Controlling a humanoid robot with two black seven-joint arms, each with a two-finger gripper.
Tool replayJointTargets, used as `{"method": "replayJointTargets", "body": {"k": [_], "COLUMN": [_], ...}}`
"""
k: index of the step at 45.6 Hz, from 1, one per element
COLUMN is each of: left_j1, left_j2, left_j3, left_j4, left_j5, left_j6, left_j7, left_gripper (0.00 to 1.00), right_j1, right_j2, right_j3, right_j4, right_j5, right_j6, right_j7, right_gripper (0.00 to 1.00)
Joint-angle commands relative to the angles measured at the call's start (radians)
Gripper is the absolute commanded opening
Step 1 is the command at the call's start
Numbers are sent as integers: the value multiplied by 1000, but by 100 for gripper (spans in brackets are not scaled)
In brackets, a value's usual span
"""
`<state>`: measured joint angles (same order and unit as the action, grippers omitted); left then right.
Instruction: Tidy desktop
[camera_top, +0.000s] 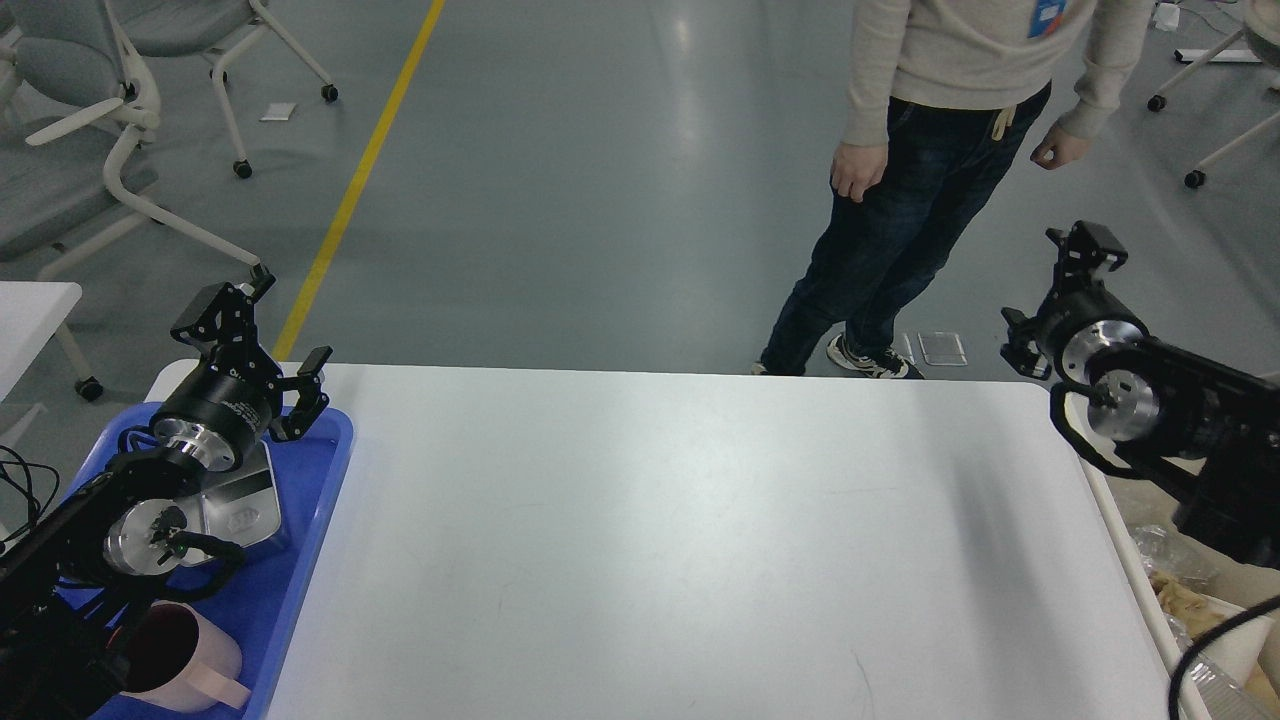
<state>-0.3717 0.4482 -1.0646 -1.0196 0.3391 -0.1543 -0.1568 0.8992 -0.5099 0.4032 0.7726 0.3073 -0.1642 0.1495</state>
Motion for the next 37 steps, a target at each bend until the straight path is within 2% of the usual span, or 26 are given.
{"method": "replayJointTargets", "body": {"k": [1, 7, 12, 17, 23, 30, 37], "left_j1": [5, 5, 16, 48, 68, 91, 94], "left_j2": [-5, -14, -16, -9, -8, -16, -19], "left_j3": [-1, -20, -21, -49, -103, -156, -222], "left_j4": [4, 4, 3, 1, 1, -17, -19], "left_j5": [-3, -8, -40, -127, -186, -187, -198], "left_j6": [-1, -1, -4, -16, -16, -25, -28], "left_j7": [2, 0, -1, -1, -1, -3, -3], "left_gripper": [96, 96, 96, 96, 96, 96, 96], "right_j1": [-63, -184, -239, -377, -519, -612, -698], "right_j2": [102, 165, 192, 208, 229, 263, 289], "right_j3": [337, 626, 658, 707, 819, 897, 1043], "right_j4": [13, 42, 126, 249, 341, 350, 353], "right_j5": [12, -5, -60, -128, -246, -336, -338], "right_j6": [70, 182, 204, 224, 308, 345, 390], "right_j7": [-71, -59, -59, -54, -28, 22, 16], "right_gripper": [100, 100, 100, 100, 100, 100, 100]}}
